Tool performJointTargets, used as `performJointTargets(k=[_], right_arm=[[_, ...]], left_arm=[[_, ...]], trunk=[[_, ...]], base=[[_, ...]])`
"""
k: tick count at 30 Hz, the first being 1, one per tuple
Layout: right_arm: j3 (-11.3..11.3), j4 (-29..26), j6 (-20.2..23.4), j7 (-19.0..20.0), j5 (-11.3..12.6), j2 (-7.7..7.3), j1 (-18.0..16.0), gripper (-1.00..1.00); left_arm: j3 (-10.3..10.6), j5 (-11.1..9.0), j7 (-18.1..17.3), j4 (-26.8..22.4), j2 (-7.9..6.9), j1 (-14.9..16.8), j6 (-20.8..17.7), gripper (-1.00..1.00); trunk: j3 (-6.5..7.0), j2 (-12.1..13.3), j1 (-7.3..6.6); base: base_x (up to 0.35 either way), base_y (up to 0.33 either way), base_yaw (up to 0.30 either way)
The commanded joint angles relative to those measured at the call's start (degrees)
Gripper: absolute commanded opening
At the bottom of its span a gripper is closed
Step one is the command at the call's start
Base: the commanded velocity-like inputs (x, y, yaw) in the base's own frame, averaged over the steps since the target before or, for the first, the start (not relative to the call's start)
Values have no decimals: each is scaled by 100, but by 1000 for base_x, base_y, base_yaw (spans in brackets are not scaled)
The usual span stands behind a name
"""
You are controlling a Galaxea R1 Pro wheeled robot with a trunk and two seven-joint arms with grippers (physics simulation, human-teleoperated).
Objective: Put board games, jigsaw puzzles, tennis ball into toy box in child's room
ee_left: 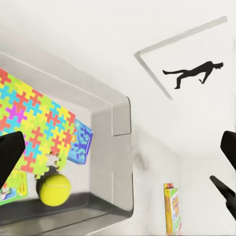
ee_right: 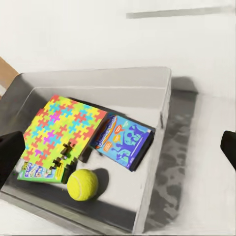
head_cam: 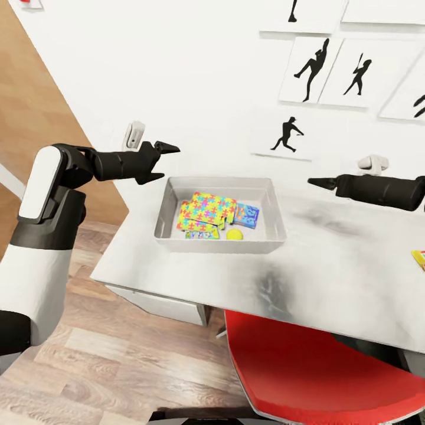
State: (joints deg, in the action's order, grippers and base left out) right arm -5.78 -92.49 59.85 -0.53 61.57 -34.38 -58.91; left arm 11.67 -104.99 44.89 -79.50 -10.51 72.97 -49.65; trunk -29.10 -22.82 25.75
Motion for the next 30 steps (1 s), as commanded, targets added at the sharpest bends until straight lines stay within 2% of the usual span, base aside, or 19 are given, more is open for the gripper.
performJointTargets(k=[1,2,5,6,9,10,13,14,16,18,19,21,25,26,30], right_arm=[[69,0,15,114,13,-118,73,100],[69,0,15,114,13,-118,73,100],[356,1,15,344,21,-425,410,100],[356,1,15,344,21,-425,410,100],[953,2,15,483,33,-660,769,100],[953,2,15,483,33,-660,769,100],[1634,2,15,560,41,-793,1194,100],[1634,2,15,560,41,-793,1194,100],[1995,2,15,588,38,-846,1511,100],[2249,9,15,604,18,-876,1817,100],[2249,9,15,604,18,-876,1817,100],[2416,28,15,614,3,-895,2099,100],[2614,146,15,625,-14,-916,2547,100],[2614,146,15,625,-14,-916,2547,100],[2811,325,15,631,-19,-917,2810,100]], left_arm=[[8,-53,52,6,27,4,10,100],[8,-53,52,6,27,4,10,100],[14,-39,61,26,154,12,12,100],[14,-39,61,26,154,12,12,100],[17,9,75,37,303,19,10,100],[17,9,75,37,303,19,10,100],[22,138,81,43,465,22,9,100],[22,138,81,43,465,22,9,100],[27,248,81,46,581,23,9,100],[31,348,80,78,709,23,9,100],[31,348,80,78,709,23,9,100],[35,416,67,182,862,24,9,100],[140,524,47,518,1223,33,8,100],[140,524,47,518,1223,33,8,100],[365,741,23,765,1494,106,13,100]], trunk=[[-9,-10,4],[-8,-10,4],[-7,-10,4],[-7,-10,4],[-6,-10,4],[-6,-10,4],[-6,-10,4],[-6,-10,4],[-6,-10,4],[-6,-10,4],[-6,-10,4],[-6,-10,4],[-6,-10,4],[-6,-10,4],[-6,-10,4]], base=[[0,0,-277],[0,0,-277],[0,0,-280],[0,0,-281],[0,0,-282],[0,0,-283],[0,0,-283],[0,0,-284],[0,0,-284],[0,0,-285],[0,0,-285],[0,0,-286],[0,0,-287],[0,0,-287],[0,0,-288]])
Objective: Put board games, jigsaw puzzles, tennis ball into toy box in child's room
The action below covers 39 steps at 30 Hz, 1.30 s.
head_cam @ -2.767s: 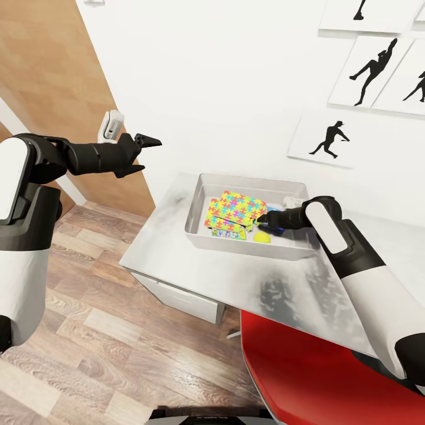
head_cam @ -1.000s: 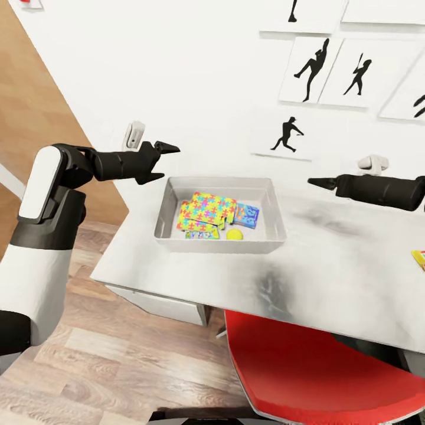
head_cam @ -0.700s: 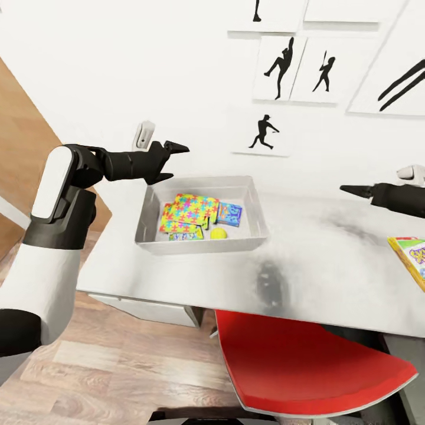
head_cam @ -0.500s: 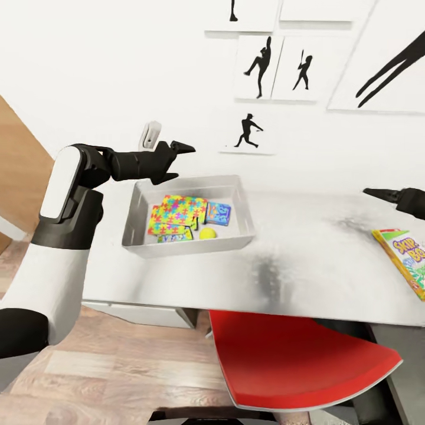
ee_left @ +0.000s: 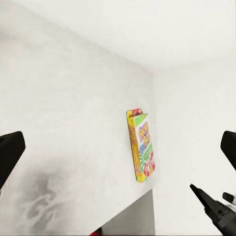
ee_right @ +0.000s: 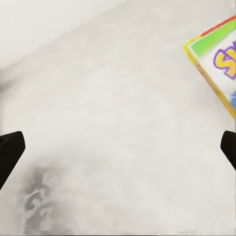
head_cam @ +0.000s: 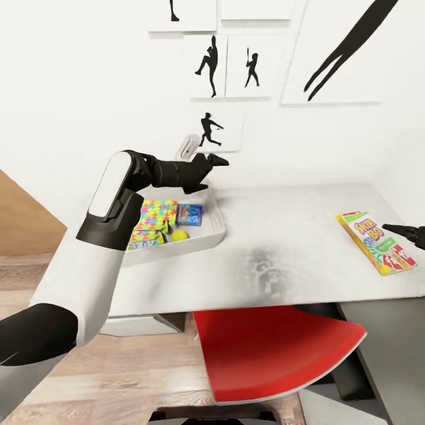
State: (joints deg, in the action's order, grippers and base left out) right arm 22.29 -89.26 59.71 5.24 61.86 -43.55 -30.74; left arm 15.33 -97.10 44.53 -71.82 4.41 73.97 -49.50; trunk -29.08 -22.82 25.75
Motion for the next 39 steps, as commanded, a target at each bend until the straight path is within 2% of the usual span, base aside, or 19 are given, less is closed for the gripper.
performJointTargets(k=[1,2,6,7,10,11,16,17,18,21,22,26,27,30,35,39], right_arm=[[66,49,29,57,-48,0,41,100],[66,49,29,57,-48,0,41,100],[348,209,29,64,-48,5,250,100],[348,209,29,64,-48,5,250,100],[566,271,29,71,-45,15,440,100],[566,271,29,71,-45,15,440,100],[798,278,29,189,-45,47,716,100],[822,280,29,248,-48,51,762,100],[822,280,29,248,-48,51,762,100],[873,287,29,476,-54,58,938,100],[873,287,29,476,-54,58,938,100],[1037,291,29,861,-52,76,1285,100],[1037,291,29,861,-52,76,1285,100],[1189,284,29,1193,-56,117,1532,100],[1289,281,29,1501,-64,196,1792,100],[1322,282,-4,1611,-105,270,1926,100]], left_arm=[[51,16,55,45,52,45,0,100],[51,16,55,45,52,45,0,100],[218,255,40,432,190,270,8,100],[218,255,40,432,190,270,8,100],[289,367,-43,943,247,520,31,100],[289,367,-43,943,247,520,31,100],[343,462,-498,2009,292,1097,137,100],[351,491,-610,2259,296,1230,177,100],[351,491,-610,2259,296,1230,177,100],[373,656,-956,3040,331,1607,380,100],[373,656,-956,3040,331,1607,380,100],[468,1032,-1399,3851,405,1971,723,100],[468,1032,-1399,3851,405,1971,723,100],[580,1336,-1613,4158,432,2121,860,100],[652,1530,-1750,4365,439,2198,933,100],[679,1601,-1795,4431,427,2217,948,100]], trunk=[[-9,-10,3],[-9,-10,3],[-9,-10,3],[-9,-10,3],[-8,-10,3],[-8,-10,3],[-8,-10,3],[-8,-10,3],[-8,-10,3],[-8,-10,3],[-8,-10,3],[-8,-10,3],[-8,-10,3],[-8,-10,3],[-8,-10,3],[-8,-10,3]], base=[[0,0,-288],[0,0,-288],[0,0,-288],[0,0,-288],[0,0,-288],[0,0,-288],[0,0,-288],[0,0,-288],[0,0,-288],[0,0,-288],[0,0,-288],[0,0,-288],[0,0,-288],[0,0,-261],[0,0,-155],[0,0,-65]])
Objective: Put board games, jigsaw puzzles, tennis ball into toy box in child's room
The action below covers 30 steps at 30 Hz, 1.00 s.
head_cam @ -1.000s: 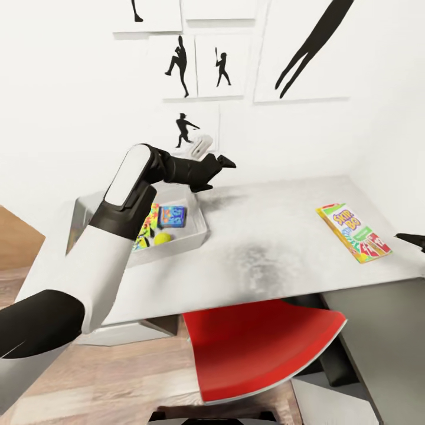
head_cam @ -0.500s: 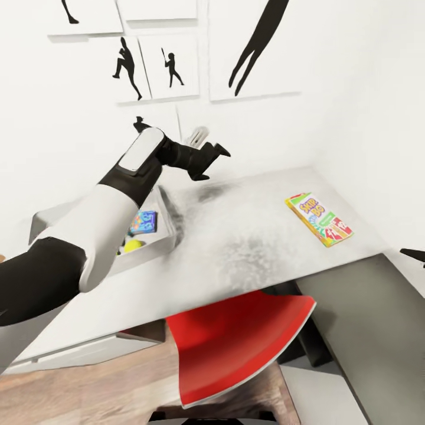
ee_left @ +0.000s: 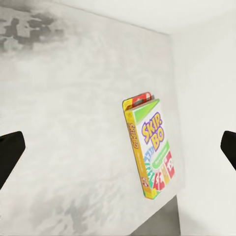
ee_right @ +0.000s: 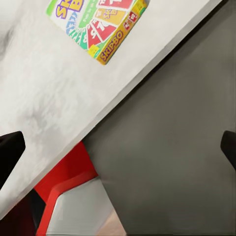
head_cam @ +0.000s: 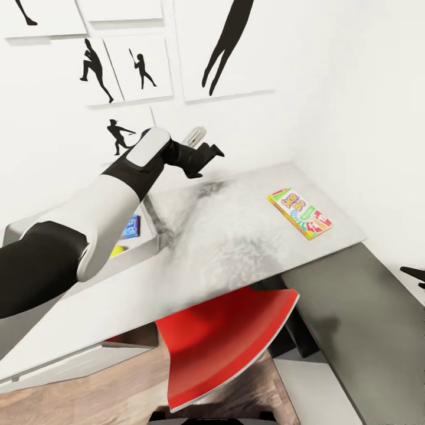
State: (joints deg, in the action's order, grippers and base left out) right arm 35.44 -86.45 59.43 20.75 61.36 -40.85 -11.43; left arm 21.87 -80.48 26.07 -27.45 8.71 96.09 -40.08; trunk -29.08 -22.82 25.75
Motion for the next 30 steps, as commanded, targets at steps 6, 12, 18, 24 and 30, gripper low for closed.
performJointTargets(k=[6,12,18,24,30], right_arm=[[1,53,11,98,-76,138,3,100],[0,52,10,100,-75,179,-31,100],[0,52,10,100,-75,179,-31,100],[0,52,10,100,-75,179,-31,100],[0,52,10,100,-75,179,-31,100]], left_arm=[[16,-60,75,62,-70,-10,79,100],[17,-63,68,63,-265,-10,97,100],[17,-63,68,63,-323,-10,97,100],[17,-63,68,63,-323,-10,97,100],[17,-63,68,63,-323,-10,97,100]], trunk=[[-8,-10,3],[-8,-10,3],[-8,-10,3],[-8,-10,3],[-8,-10,3]], base=[[0,0,-25],[0,0,0],[0,0,0],[0,0,0],[0,0,0]])
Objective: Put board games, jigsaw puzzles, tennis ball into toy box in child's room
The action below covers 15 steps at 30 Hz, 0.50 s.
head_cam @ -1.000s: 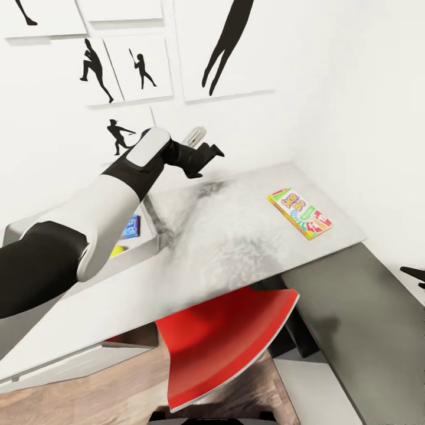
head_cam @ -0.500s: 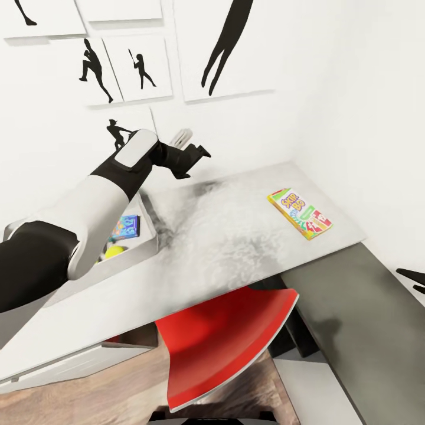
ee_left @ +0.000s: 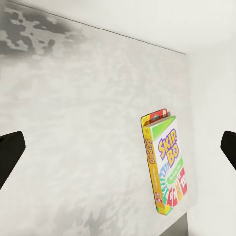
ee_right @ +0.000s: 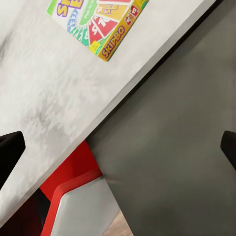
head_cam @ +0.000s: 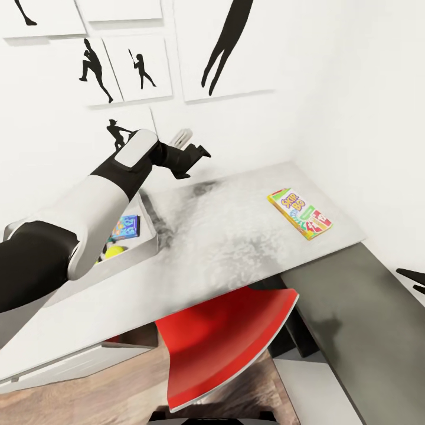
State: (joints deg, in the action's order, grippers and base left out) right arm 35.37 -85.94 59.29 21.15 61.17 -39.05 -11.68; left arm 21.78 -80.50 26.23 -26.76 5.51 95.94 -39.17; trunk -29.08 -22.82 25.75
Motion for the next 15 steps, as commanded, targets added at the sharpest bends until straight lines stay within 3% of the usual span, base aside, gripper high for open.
performJointTargets(k=[1,15], right_arm=[[7,1,24,59,-56,-1,-6,100],[7,1,24,59,-56,-1,-6,100]], left_arm=[[26,-60,51,-6,-3,5,6,100],[26,-60,51,-6,-3,5,6,100]], trunk=[[-9,-10,3],[-9,-10,3]], base=[[0,0,0],[0,0,0]])
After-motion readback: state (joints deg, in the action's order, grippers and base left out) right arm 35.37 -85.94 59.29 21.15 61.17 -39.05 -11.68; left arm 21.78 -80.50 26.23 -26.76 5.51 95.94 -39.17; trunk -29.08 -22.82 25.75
